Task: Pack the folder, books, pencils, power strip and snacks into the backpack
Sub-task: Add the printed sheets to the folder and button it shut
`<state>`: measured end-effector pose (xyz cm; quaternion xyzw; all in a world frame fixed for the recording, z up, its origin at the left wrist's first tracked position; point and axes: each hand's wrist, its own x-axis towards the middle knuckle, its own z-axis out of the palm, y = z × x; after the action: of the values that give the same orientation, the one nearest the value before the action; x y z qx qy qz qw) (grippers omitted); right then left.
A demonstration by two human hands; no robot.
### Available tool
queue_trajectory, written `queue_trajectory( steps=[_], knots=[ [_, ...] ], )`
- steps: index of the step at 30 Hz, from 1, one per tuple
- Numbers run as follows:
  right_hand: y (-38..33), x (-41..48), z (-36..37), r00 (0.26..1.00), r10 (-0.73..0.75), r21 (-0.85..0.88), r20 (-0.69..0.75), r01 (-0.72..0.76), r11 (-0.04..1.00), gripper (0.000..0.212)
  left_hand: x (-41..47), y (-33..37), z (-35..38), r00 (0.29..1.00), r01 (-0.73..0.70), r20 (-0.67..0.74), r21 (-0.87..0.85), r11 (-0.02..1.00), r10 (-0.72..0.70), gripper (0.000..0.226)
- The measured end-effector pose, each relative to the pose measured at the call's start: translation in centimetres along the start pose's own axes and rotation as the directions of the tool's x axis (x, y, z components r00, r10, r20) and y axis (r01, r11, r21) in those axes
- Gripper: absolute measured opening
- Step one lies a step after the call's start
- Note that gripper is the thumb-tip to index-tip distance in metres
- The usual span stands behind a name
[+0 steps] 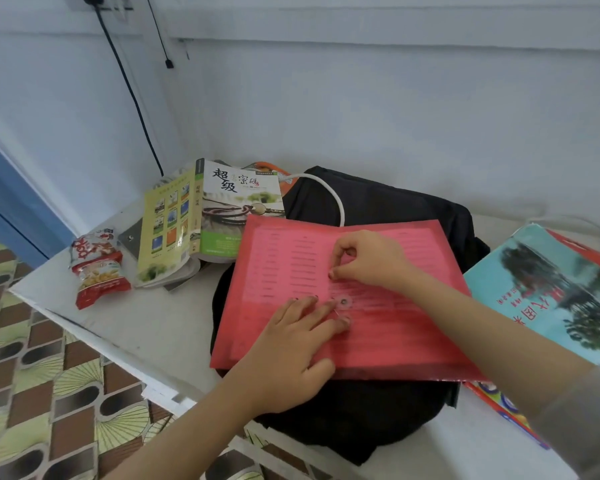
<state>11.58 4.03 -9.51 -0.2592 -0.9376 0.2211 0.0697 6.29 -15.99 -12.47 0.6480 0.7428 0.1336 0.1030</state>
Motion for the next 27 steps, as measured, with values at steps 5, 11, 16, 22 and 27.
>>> queue_trajectory(
  steps=[5, 11, 16, 22, 27],
  knots=[
    [1.2, -1.5, -0.6, 0.998, 0.025, -0.034, -0.053, -0.027, 0.999, 0.012, 0.1, 0.1, 0.0, 0.998, 0.04, 0.041, -0.046, 0.998, -0.038, 0.068],
    [1.7, -4.2, -1.6, 0.996, -0.076, -0.165, -0.055, 0.066, 0.984, 0.003, 0.3, 0.3, 0.1, 0.996, 0.074, 0.048, -0.092, 0.993, -0.07, 0.057],
    [1.5, -7.0, -2.8, 0.975, -0.212, -0.295, 0.064, 0.222, 0.929, 0.016, 0.3, 0.3, 0.2, 0.997, 0.075, 0.036, -0.081, 0.994, -0.073, 0.063],
    [0.2, -9.1, -2.2, 0.918, -0.36, -0.417, 0.164, 0.396, 0.818, 0.025, 0.5, 0.1, -0.9, 0.983, 0.154, 0.137, -0.263, 0.952, -0.121, 0.061],
    [-0.3, -10.0, -0.7, 0.897, -0.437, -0.477, 0.059, 0.41, 0.777, 0.02, 0.5, -1.1, -1.7, 0.995, 0.086, 0.062, -0.121, 0.989, -0.079, 0.073]
  ],
)
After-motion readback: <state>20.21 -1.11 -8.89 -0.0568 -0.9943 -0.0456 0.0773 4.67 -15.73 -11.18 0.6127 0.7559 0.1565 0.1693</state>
